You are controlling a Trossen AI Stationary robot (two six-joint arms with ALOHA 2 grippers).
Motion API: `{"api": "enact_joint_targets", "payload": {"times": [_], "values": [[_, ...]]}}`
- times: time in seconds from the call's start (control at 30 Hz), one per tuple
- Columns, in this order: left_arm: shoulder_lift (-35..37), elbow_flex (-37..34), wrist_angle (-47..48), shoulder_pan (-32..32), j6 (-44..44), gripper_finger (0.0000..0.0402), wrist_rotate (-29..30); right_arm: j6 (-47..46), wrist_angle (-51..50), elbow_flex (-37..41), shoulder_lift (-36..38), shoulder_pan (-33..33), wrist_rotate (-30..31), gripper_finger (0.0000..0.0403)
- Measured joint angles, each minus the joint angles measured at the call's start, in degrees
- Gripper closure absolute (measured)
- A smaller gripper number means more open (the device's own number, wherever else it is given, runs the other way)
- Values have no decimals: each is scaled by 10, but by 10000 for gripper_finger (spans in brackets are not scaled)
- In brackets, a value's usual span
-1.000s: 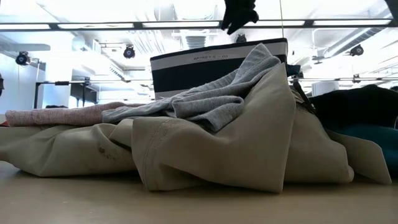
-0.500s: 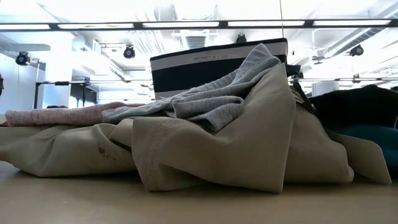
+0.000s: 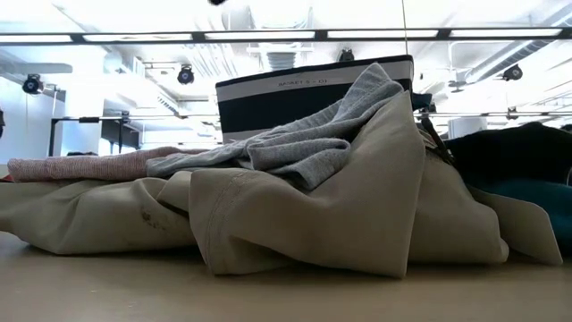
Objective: Sort clothes
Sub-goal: Put the light pink shirt into the blue laundry bin
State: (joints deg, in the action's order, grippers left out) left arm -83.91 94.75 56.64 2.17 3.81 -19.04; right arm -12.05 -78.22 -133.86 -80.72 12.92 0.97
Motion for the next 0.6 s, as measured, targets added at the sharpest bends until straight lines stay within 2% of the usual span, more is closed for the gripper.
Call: {"api": "enact_joint_targets", "payload": {"times": [0.2, 0.3, 0.43, 0.6], "values": [[56, -200, -118, 0, 92, 399, -12, 1, 0, 0, -8, -10, 0, 135], [71, -281, -164, 1, 134, 384, -11, 2, 0, 0, -11, -10, 0, 131], [72, -356, -227, 1, 187, 339, 9, 6, 0, 0, -12, -9, 0, 131], [54, -423, -299, 1, 224, 260, 48, 6, 0, 0, -15, -9, 1, 141]]}}
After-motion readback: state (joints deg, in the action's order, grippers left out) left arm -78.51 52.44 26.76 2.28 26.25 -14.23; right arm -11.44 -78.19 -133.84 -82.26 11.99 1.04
